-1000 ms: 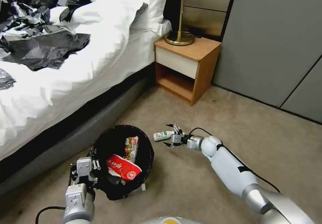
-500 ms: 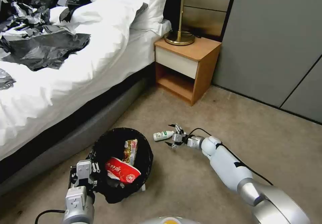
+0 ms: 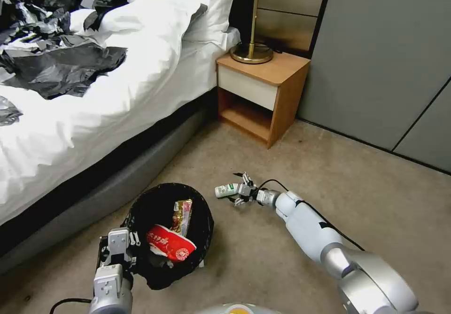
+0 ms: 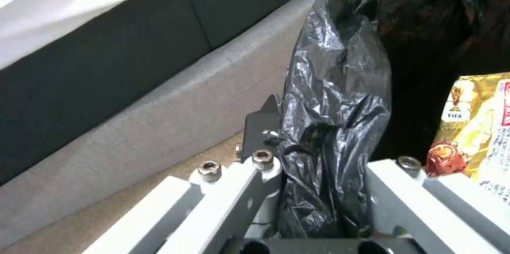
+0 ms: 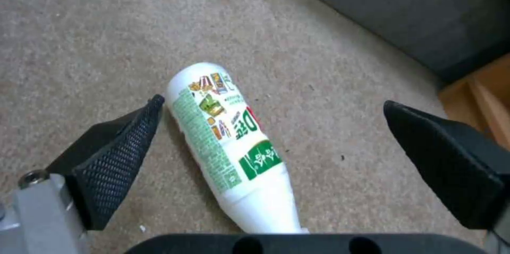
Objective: Pick up the trash bin, then pick up the garbage from the floor and place it into the trash bin.
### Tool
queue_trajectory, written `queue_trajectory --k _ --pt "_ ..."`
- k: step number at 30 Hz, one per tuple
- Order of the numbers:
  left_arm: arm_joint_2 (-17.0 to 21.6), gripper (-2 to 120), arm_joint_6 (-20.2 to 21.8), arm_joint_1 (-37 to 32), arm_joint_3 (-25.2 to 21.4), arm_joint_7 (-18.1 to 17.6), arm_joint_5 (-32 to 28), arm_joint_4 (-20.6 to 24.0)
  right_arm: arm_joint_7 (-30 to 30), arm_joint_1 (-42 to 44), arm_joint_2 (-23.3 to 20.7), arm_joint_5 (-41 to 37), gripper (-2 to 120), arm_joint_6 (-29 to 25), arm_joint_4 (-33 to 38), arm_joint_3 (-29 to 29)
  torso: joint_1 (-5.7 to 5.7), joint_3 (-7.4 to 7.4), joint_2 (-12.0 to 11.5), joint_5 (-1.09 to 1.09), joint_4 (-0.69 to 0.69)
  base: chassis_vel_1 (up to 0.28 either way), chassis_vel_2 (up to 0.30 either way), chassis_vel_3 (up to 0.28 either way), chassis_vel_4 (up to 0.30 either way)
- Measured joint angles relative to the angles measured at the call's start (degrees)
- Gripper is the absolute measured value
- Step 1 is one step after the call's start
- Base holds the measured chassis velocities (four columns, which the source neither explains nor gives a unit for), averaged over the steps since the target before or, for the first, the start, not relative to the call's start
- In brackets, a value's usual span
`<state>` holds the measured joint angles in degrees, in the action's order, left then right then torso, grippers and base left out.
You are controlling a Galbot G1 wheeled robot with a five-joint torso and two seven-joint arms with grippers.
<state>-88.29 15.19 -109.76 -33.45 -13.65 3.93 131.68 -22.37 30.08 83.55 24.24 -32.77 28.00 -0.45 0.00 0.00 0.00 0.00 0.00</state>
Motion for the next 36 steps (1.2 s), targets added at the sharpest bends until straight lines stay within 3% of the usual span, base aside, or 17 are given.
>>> queue_trajectory --k 7,12,24,36 --pt "-0.1 3 0.0 -0.3 0.0 0.0 0.3 0.3 -4.7 -1.2 -0.3 -4.3 100 2.1 -1.3 -1.0 0.00 0.00 0.0 0.00 0.00 0.000 0.000 0.000 0.000" --pt "-0.2 3 -0.1 -0.3 0.1 0.0 0.4 0.6 -12.1 -3.2 -0.6 -10.5 100 6.4 -2.4 -2.1 0.00 0.00 0.0 0.00 0.00 0.000 0.000 0.000 0.000" --pt "-0.3 3 -0.3 -0.3 -0.2 0.1 0.4 1.0 -19.1 -8.7 1.7 -18.4 100 14.4 -7.3 -4.4 0.00 0.00 0.0 0.00 0.00 0.000 0.000 0.000 0.000" --pt "-0.1 3 -0.5 0.6 0.1 0.1 -0.3 0.3 -17.3 -13.3 5.1 -15.6 100 16.7 -12.3 -3.8 0.00 0.00 0.0 0.00 0.00 0.000 0.000 0.000 0.000"
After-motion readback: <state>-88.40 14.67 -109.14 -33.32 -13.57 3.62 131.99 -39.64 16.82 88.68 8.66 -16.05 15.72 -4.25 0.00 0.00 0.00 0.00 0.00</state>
